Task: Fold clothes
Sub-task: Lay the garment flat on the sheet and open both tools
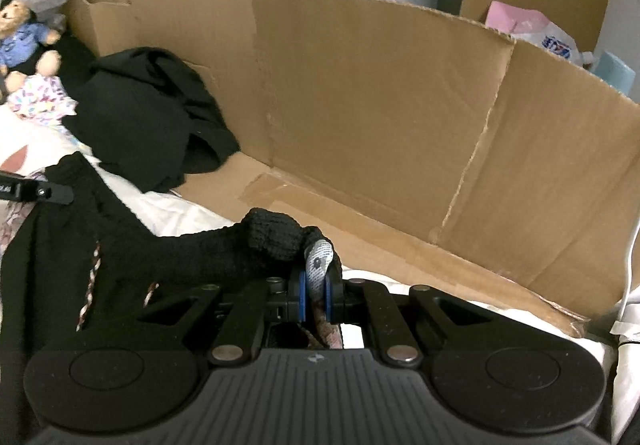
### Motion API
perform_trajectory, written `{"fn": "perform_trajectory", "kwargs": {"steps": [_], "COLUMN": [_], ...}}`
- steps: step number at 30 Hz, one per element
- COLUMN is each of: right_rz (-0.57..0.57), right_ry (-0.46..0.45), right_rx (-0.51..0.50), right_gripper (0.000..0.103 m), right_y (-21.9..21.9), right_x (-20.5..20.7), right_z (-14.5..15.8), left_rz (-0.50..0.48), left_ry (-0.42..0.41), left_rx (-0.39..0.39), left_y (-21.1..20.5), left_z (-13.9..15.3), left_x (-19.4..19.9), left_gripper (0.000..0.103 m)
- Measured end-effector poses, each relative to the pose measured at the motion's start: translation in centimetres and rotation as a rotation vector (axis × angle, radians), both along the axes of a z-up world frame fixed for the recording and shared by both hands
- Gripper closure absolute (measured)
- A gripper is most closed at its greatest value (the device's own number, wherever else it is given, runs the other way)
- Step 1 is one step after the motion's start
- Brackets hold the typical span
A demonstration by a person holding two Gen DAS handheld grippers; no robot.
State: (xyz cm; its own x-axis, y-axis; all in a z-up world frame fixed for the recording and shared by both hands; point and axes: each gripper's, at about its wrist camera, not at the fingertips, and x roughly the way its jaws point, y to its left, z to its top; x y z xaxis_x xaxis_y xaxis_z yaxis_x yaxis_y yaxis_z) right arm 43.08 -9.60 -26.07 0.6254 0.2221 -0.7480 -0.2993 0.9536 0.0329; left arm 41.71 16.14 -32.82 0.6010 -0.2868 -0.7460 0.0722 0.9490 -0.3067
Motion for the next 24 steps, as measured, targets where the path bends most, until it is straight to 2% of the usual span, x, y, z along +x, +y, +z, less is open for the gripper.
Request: {"fn": "perform_trajectory", "kwargs": {"steps": [4, 6, 8, 10, 12, 14, 19, 24], "right_rz": [0.01, 0.031, 0.036, 0.015, -0.008, -0.026, -0.063, -0.061], "right_ry": [0.03, 0.058, 0.098, 0.123, 0.13, 0.136, 0.12, 0.098], "right_rx": [-0.046, -0.086, -0.136, -0.141, -0.144, -0.127, -0.03, -0.007], "right_gripper": [0.093, 0.092, 0.085, 0.065, 0.055, 0.053, 0.049, 0.049], "right_y": [0.6, 1.0, 1.4, 1.2, 0.5, -0.7, -4.4, -6.4], "right_x": [0.9, 1.0, 0.9, 0.7, 0.3, -0.2, -2.5, -5.5], "right_z": [-1.9, -3.1, -4.5, -4.8, -4.9, -4.6, -2.5, -0.3], "left_rz": [0.02, 0.054, 0.062, 0.058, 0.057, 0.062, 0.043, 0.009], "left_ry": [0.035, 0.106, 0.128, 0.144, 0.149, 0.15, 0.145, 0.131], "left_rx": [0.041, 0.085, 0.106, 0.137, 0.158, 0.162, 0.147, 0.147], "left_y": [-0.7, -1.0, -1.2, -1.3, -0.8, -0.1, 1.3, 2.2], "left_z": [-1.2, -3.0, -3.6, -4.0, -4.1, -4.0, -3.0, -1.1], "left_x": [0.0, 0.1, -0.1, -0.6, -1.2, -1.8, -3.7, -6.7], "left_gripper": [0.087, 0.081, 0.072, 0.064, 0.052, 0.047, 0.045, 0.045]}}
